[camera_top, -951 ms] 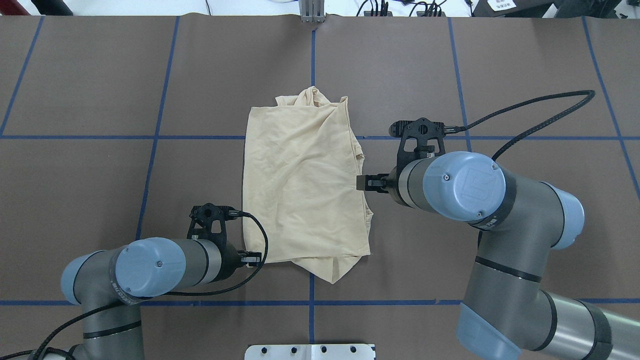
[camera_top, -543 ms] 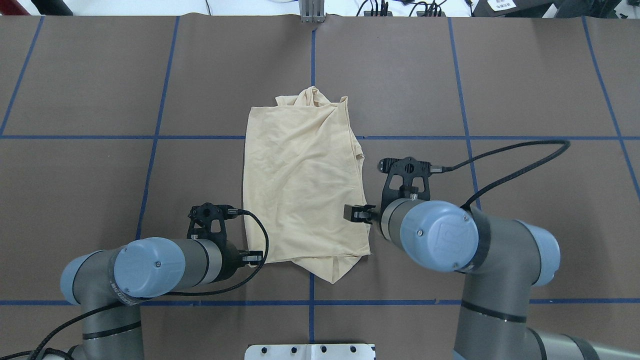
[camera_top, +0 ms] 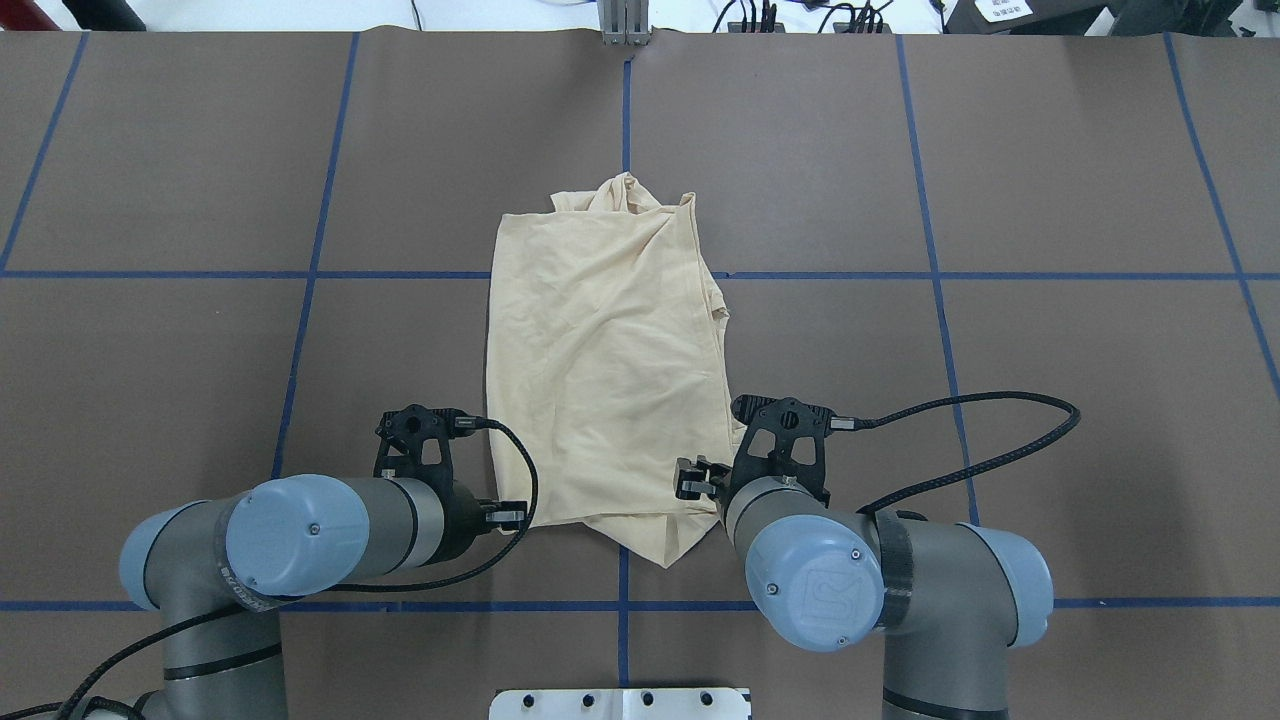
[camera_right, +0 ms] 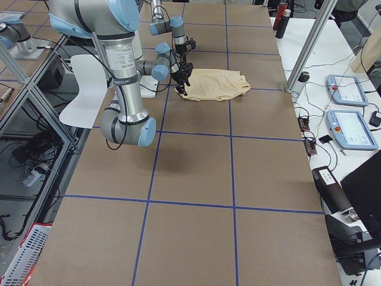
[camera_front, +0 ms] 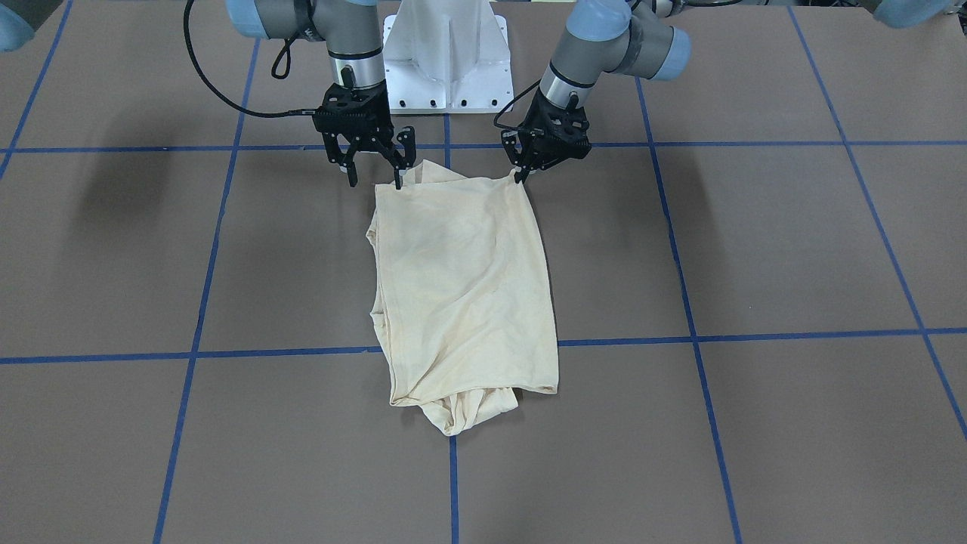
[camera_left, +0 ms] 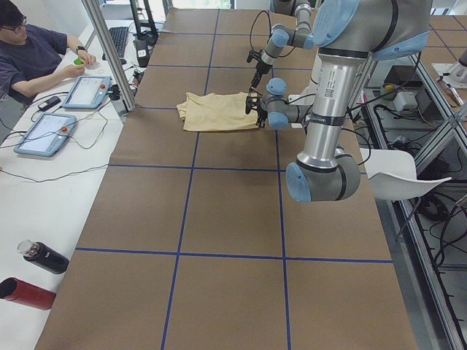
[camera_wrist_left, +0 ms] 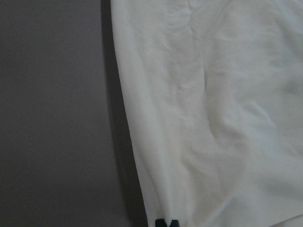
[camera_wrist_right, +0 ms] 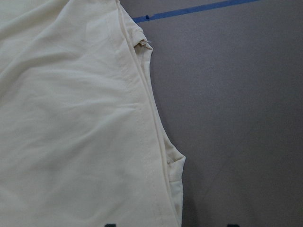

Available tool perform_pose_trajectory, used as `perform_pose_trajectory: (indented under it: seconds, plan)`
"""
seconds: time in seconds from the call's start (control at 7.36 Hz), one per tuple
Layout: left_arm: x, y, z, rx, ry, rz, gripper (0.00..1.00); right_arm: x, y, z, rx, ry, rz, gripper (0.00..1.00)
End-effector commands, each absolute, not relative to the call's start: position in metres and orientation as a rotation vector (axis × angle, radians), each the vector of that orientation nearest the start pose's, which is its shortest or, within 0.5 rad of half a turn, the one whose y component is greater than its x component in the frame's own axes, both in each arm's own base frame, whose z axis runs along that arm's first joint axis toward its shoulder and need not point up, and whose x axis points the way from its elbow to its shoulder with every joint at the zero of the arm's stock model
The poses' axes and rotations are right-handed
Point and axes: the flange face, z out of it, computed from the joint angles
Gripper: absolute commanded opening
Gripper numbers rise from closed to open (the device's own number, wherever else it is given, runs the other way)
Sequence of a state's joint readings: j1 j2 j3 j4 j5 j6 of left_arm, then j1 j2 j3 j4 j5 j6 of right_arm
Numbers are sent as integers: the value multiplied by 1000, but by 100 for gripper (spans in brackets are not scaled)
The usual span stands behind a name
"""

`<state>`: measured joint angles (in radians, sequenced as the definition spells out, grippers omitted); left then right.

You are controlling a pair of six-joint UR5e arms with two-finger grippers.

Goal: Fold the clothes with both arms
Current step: 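Grasp the near edge corners of the shirt with both grippers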

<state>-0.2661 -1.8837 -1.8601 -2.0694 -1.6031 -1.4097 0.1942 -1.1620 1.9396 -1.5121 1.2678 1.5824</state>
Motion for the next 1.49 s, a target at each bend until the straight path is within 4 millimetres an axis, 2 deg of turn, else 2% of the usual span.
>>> perform_pose_trajectory:
  seconds: [0.0,0.27,0.54,0.81,1.09,1.22,1.36]
  plan:
    - [532,-280,301,205,1083,-76,0,-555,-283,278,411,-828,306,73]
    - [532,-280,301,205,1083,-76,0,-566,-295,297,430,-809,304,64]
    - [533,-280,300,205,1084,-76,0,-572,-297,304,439,-790,306,58]
    - [532,-279,299,206,1087,-76,0,-574,-298,306,438,-784,308,55]
    - [532,-279,298,206,1087,-76,0,-574,-298,305,439,-785,307,37]
    - [531,-280,298,207,1090,-77,0,-575,-298,302,440,-790,308,32]
    - [531,-279,297,207,1090,-76,0,-576,-298,302,440,-789,306,32]
